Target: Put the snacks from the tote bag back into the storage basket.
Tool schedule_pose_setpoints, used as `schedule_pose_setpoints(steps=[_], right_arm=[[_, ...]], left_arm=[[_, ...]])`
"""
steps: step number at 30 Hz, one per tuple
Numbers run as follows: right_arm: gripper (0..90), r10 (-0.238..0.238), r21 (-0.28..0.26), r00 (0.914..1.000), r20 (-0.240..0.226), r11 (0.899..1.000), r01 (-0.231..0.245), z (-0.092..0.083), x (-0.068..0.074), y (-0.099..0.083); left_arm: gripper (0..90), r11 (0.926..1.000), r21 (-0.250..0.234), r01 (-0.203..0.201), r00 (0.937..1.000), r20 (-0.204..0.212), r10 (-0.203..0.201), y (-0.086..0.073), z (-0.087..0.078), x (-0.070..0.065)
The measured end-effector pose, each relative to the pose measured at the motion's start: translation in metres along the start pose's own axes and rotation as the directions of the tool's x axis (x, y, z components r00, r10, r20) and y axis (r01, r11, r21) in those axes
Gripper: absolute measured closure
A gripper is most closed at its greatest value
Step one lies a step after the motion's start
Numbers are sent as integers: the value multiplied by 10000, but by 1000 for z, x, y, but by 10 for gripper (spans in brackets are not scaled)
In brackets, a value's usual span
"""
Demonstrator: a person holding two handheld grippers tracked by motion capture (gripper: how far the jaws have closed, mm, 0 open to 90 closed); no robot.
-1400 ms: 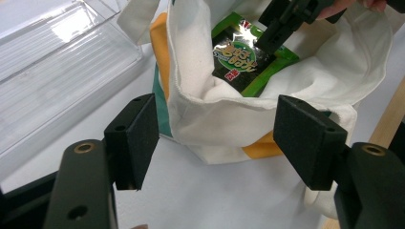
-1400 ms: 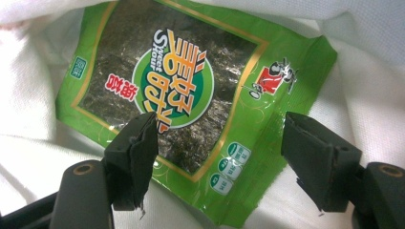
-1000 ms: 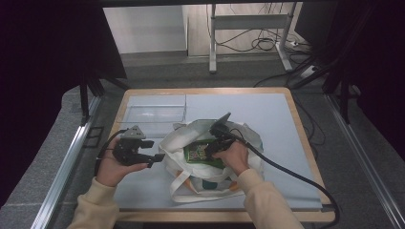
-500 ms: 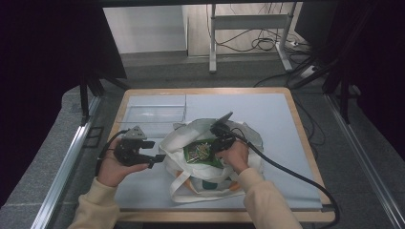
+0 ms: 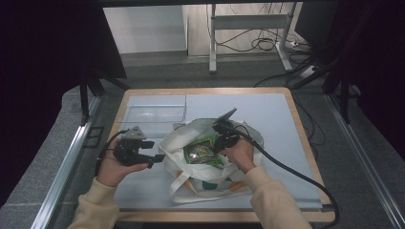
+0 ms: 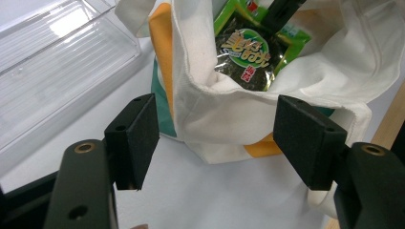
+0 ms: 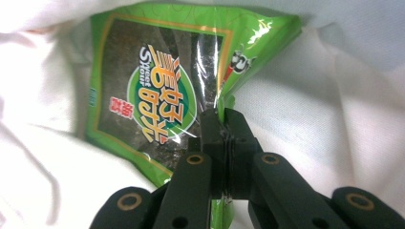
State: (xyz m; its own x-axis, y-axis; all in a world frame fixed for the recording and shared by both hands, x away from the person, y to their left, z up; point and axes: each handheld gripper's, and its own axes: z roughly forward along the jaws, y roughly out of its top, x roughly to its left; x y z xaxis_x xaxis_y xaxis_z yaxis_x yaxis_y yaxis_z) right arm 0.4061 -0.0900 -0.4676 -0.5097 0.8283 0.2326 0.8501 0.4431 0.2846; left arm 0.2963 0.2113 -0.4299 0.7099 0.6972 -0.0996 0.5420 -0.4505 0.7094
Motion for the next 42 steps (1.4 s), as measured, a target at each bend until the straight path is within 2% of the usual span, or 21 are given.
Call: schedule_pose_setpoints(steps=[7,12,14,19,23,27,39,42], right_arm=[[878,-320,-327,9994,139,9989,324,-22,1,-4],[877,-958,-729,9953,110,9927,964,-44,-1,-8],[878,-1151,-813,9933,107,9900,1156,-50,-1,-9],[879,-1691,-1068,9855,161,9797,1699,-61,-1,-13],[881,-1956,-1279,9795,478,9714,2003,-68,-1,-15],[881,-2061,-1445,9768,574,9664,2124,-74,-3,-16],[884,-2662,-1913,9611,737,9420,2756,-97,-7,-23],[886,-2691,-2118,9607,687,9370,2777,-104,-9,-23]], left_arm=[[328,10000,-3,37,10000,-42,-37,0,0,0],[328,9998,-131,127,9997,191,-124,-1,-1,2],[329,9999,-120,112,9998,145,-110,-1,-1,2],[328,9999,-122,119,9998,132,-117,-1,-1,2],[328,9998,-102,141,9998,133,-140,-2,0,3],[328,9999,-47,118,9998,128,-117,-2,1,3],[328,9998,-98,185,9998,101,-184,-3,1,5],[328,9998,-89,177,9998,105,-176,-3,1,4]])
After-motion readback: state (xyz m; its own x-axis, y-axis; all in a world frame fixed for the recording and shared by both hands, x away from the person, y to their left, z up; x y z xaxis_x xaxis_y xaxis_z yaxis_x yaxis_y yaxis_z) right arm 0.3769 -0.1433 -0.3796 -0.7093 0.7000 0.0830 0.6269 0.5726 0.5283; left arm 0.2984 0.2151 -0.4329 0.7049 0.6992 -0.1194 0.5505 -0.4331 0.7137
